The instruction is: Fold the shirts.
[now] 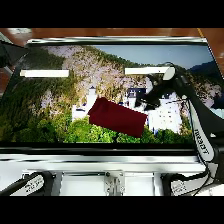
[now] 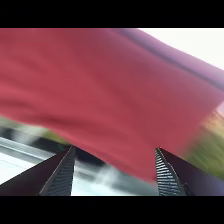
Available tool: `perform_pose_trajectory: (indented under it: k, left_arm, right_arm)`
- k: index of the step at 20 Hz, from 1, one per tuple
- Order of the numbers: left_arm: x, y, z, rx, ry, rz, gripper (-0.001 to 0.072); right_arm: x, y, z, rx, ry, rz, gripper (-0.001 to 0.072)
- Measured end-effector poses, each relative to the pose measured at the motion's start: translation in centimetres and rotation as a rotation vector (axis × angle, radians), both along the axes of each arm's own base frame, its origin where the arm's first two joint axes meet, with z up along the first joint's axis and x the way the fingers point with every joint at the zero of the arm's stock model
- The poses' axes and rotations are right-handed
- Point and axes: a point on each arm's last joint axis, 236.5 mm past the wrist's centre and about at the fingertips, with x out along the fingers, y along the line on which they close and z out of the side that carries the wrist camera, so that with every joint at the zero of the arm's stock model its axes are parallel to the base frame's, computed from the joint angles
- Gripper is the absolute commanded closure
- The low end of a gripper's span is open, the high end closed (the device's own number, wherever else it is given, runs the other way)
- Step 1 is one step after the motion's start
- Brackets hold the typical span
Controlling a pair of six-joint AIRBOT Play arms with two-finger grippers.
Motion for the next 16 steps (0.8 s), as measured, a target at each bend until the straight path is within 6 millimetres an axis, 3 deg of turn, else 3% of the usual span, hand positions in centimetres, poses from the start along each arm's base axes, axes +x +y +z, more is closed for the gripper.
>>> perform_pose_trajectory:
  k: [2,5,9,11,12,13,16]
  left_arm:
    - [-0.2,-0.1,-0.1,0.002,0.006,-0.008,0.0669]
    - [-0.3,-0.3,-0.2,0.003,0.010,-0.017,0.0669]
    - [-0.4,-0.3,-0.3,0.005,0.014,-0.021,0.0669]
    - [-0.4,-0.4,-0.3,0.003,0.016,-0.021,0.0670]
    - [-0.4,-0.3,-0.3,0.003,0.017,-0.021,0.0669]
    - [-0.4,-0.4,-0.3,0.001,0.019,-0.021,0.0669]
    - [-0.4,-0.4,-0.3,-0.002,0.022,-0.020,0.0669]
  right_arm:
    - [-2.5,-1.6,-1.9,-0.035,0.077,-0.008,0.0068]
    - [-5.5,-1.8,-4.8,-0.013,0.154,-0.030,0.0037]
    - [-6.2,-0.4,-7.4,0.063,0.146,-0.119,0.0042]
    - [-5.3,0.7,-7.9,0.109,0.110,-0.180,0.0271]
    - [-4.7,1.2,-8.0,0.130,0.091,-0.210,0.0425]
    - [-4.1,1.6,-8.0,0.153,0.074,-0.239,0.0664]
    - [-2.5,3.3,-6.8,0.262,0.020,-0.274,0.0658]
